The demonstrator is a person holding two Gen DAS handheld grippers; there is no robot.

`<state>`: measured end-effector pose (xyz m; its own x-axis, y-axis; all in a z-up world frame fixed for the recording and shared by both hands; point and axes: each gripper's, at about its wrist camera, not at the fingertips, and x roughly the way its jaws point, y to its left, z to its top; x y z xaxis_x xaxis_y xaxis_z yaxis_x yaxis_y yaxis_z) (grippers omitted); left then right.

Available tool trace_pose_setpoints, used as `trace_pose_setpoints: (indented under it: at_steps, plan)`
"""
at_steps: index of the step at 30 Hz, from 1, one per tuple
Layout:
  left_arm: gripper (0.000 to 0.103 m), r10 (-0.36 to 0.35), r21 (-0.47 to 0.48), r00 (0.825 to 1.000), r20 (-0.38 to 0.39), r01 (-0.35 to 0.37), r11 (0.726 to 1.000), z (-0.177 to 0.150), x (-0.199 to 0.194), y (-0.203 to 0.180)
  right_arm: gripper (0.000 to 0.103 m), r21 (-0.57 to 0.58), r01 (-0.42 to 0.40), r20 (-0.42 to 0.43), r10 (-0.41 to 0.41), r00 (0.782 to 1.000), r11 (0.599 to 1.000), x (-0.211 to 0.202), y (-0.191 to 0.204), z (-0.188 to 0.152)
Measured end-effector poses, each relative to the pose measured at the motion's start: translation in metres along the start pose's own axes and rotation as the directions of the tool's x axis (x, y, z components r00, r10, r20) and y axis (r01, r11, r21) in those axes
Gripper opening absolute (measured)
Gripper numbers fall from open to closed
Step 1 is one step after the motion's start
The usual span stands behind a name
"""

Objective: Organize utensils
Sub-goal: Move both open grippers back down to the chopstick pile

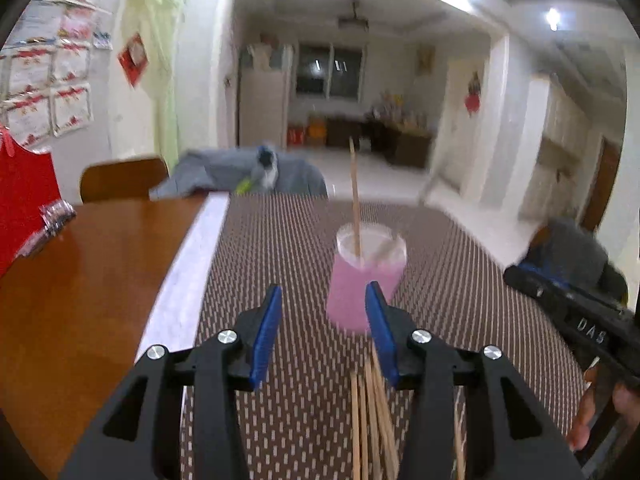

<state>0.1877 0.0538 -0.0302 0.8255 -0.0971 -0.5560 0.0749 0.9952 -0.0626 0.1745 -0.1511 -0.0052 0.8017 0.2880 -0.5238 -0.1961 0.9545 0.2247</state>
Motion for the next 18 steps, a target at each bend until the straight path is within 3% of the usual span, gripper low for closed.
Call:
trace_pose_setpoints:
  at_steps: [3, 7, 10, 15, 18]
  plan:
    - [0.043, -0.002, 0.043, 0.993, -0.12, 0.007, 0.999, -0.017, 0.012, -0.005, 0.03, 0.011, 0.008, -0.06, -0.007, 0.998, 1.0, 0.0, -0.005, -0.018]
    - [0.043, -0.001, 0.082, 0.959, -0.283, 0.025, 0.996, -0.049, 0.031, -0.014, 0.03, 0.033, 0.003, -0.139, 0.002, 0.99, 0.999, 0.003, -0.009, -0.042]
    - [0.043, -0.022, 0.072, 0.922, -0.385, 0.053, 0.996, -0.069, 0.043, -0.017, 0.03, 0.043, 0.001, -0.21, 0.008, 0.978, 0.999, 0.007, -0.013, -0.058]
    - [0.043, -0.024, 0.067, 0.875, -0.484, 0.064, 0.996, -0.087, 0.055, -0.021, 0.032, 0.064, -0.01, -0.305, 0.029, 0.952, 0.998, 0.014, -0.019, -0.078]
    - [0.043, 0.0, 0.077, 0.864, -0.504, 0.044, 0.996, -0.092, 0.058, -0.022, 0.046, 0.07, -0.005, -0.337, 0.029, 0.941, 0.998, 0.016, -0.022, -0.086]
